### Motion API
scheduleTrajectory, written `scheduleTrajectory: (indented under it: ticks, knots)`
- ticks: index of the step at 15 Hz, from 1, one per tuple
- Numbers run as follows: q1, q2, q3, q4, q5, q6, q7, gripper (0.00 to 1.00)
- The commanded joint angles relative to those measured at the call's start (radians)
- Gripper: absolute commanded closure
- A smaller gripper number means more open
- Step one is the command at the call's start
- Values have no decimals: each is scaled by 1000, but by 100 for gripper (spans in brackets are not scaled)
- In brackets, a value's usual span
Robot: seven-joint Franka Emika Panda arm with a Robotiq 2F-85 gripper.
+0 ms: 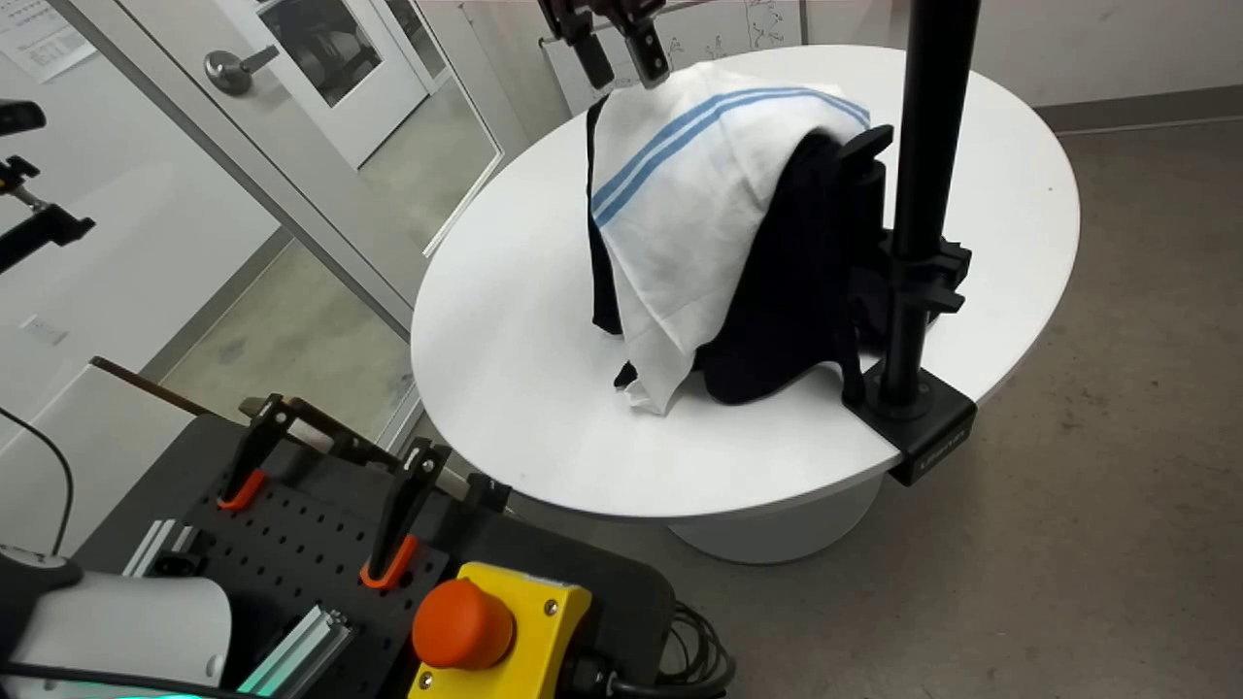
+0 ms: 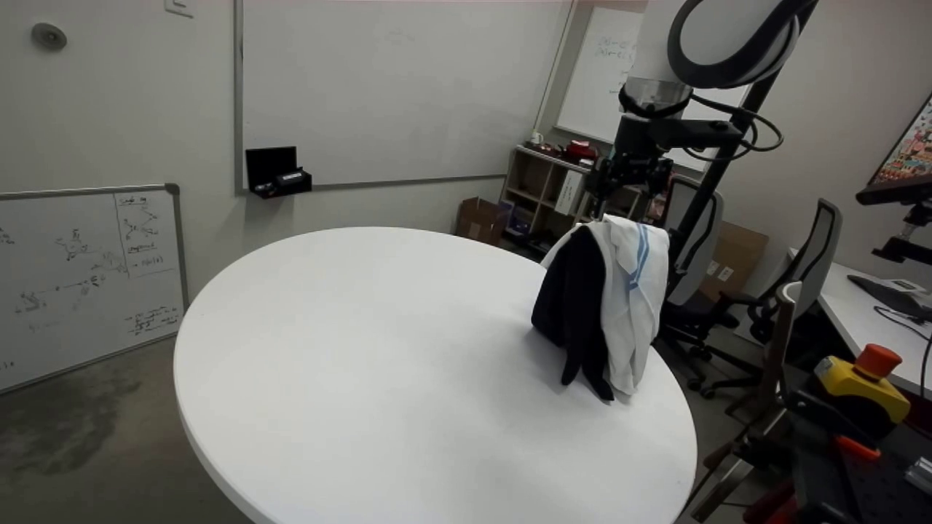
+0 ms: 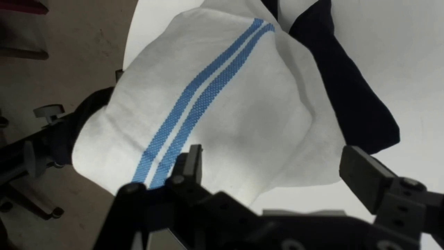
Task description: Put the white cloth on the table
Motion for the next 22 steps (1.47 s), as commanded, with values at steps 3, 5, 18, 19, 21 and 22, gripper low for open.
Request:
scheduleTrajectory:
  ticks: [3,5,18,19,21,22]
  knots:
    - [12,36,-21,20,-14,-14,5,0]
    - [11,42,-25,19,-10,-14,6,26]
    - [-4,29,-21,21,68,-23,0,100]
    - [-9,23,-19,21,90,-24,-2,99]
    - [-22,6,-12,20,155,-32,-10,99]
    - [-34,-18,-4,17,211,-43,-20,99]
